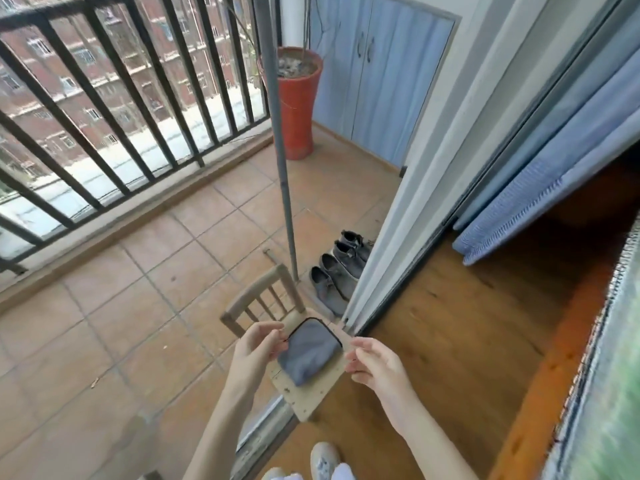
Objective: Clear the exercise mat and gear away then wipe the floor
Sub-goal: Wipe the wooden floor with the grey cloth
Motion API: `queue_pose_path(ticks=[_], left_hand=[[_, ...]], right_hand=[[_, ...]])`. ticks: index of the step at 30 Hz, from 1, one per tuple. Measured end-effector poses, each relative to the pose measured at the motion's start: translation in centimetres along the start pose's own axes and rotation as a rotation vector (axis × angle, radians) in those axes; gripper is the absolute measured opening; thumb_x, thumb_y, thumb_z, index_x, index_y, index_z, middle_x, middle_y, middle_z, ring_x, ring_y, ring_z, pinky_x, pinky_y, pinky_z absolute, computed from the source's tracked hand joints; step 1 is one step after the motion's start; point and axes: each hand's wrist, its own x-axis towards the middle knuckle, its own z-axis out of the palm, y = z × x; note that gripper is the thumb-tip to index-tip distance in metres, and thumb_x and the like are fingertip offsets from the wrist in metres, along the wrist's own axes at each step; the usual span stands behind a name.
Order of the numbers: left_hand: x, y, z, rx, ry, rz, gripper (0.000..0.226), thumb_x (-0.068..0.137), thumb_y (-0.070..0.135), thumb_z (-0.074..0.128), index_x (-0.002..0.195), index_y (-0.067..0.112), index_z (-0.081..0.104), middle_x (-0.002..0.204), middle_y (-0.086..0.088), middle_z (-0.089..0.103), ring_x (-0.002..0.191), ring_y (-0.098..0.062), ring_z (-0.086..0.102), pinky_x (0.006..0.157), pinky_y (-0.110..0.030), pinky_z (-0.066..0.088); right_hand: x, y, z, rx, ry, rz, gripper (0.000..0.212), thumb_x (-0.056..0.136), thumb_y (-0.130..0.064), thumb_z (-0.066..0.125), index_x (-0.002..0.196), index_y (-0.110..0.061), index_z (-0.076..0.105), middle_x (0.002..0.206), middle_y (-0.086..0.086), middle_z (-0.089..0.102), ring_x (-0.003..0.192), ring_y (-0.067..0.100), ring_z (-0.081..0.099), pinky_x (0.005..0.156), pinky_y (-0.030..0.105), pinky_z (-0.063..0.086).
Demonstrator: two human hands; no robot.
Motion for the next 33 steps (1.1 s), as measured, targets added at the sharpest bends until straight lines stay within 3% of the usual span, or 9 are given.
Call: queue_pose_path(ticks=[3,8,13,20,25,27,30,33], left_hand=[[2.5,-1.8,0.0,0.039,-0.034,-0.021,0.014,0.095,0.010,0.050,0.100,0.009,0.063,0.090,-0.009,0.068,0.082,-0.018,0.064,0.067,-0.017,0.049],[8.0,-7.4,0.0,0.085,-0.049,-0.120,0.013,0.091,0.005,0.052,0.097,0.009,0.063,0.087,-0.010,0.070,0.084,-0.021,0.065,0.076,-0.029,0.047],[13.6,-14.9,0.4,0.195,-0.095,-0.241,0.014,0.089,0.002,0.052,0.092,0.012,0.061,0.089,-0.008,0.065,0.083,-0.020,0.060,0.072,-0.026,0.045],[18.6,-25.1,-0.4,0.329,-0.147,-0.396,0.014,0.090,0.003,0.048,0.098,0.008,0.058,0.095,-0.009,0.064,0.076,-0.012,0.060,0.061,-0.017,0.044],[21.0,-29.5,-1.0,0.323,-0.153,-0.454,0.013,0.092,0.004,0.047,0.096,0.009,0.058,0.097,-0.009,0.065,0.077,-0.013,0.060,0.063,-0.018,0.044],[21.6,-30.9,-1.5,0.315,-0.154,-0.463,0.016,0.095,0.008,0.043,0.098,0.010,0.059,0.099,-0.010,0.065,0.082,-0.015,0.061,0.068,-0.022,0.045],[22.2,-32.6,-2.2,0.294,-0.142,-0.460,0.018,0.096,0.012,0.043,0.100,0.008,0.060,0.100,-0.012,0.065,0.082,-0.017,0.062,0.069,-0.024,0.045],[22.3,-34.0,-3.3,0.221,-0.111,-0.513,0.020,0.097,0.013,0.044,0.102,0.007,0.062,0.100,-0.012,0.067,0.081,-0.018,0.063,0.067,-0.022,0.045]], right_hand=[[3.3,1.0,0.2,0.030,0.004,0.007,0.019,0.096,-0.008,0.047,0.106,-0.010,0.063,0.088,0.007,0.066,0.079,0.017,0.064,0.078,0.032,0.049],[10.0,4.9,0.5,0.008,0.049,0.082,0.021,0.096,-0.006,0.045,0.104,-0.013,0.064,0.093,0.007,0.066,0.084,0.016,0.064,0.077,0.026,0.051],[17.5,10.1,0.7,-0.057,0.117,0.195,0.019,0.095,-0.008,0.049,0.106,-0.014,0.062,0.104,0.008,0.064,0.091,0.018,0.062,0.072,0.022,0.049],[25.3,19.7,0.9,-0.173,0.205,0.379,0.028,0.093,-0.004,0.050,0.119,-0.012,0.054,0.101,0.006,0.057,0.081,0.015,0.057,0.066,0.021,0.047],[29.0,25.3,1.4,-0.177,0.243,0.482,0.035,0.090,-0.001,0.055,0.123,-0.008,0.048,0.102,0.008,0.056,0.081,0.016,0.055,0.060,0.018,0.044],[30.6,27.3,2.0,-0.153,0.252,0.515,0.042,0.088,-0.004,0.059,0.128,-0.009,0.044,0.118,0.013,0.055,0.096,0.021,0.056,0.068,0.022,0.048],[32.7,29.9,3.4,-0.180,0.282,0.558,0.058,0.086,-0.015,0.065,0.137,-0.008,0.038,0.130,0.014,0.051,0.114,0.029,0.053,0.096,0.040,0.047],[34.0,31.5,4.7,-0.279,0.355,0.584,0.060,0.086,-0.023,0.065,0.135,-0.003,0.037,0.133,0.015,0.050,0.120,0.032,0.050,0.098,0.037,0.042]])
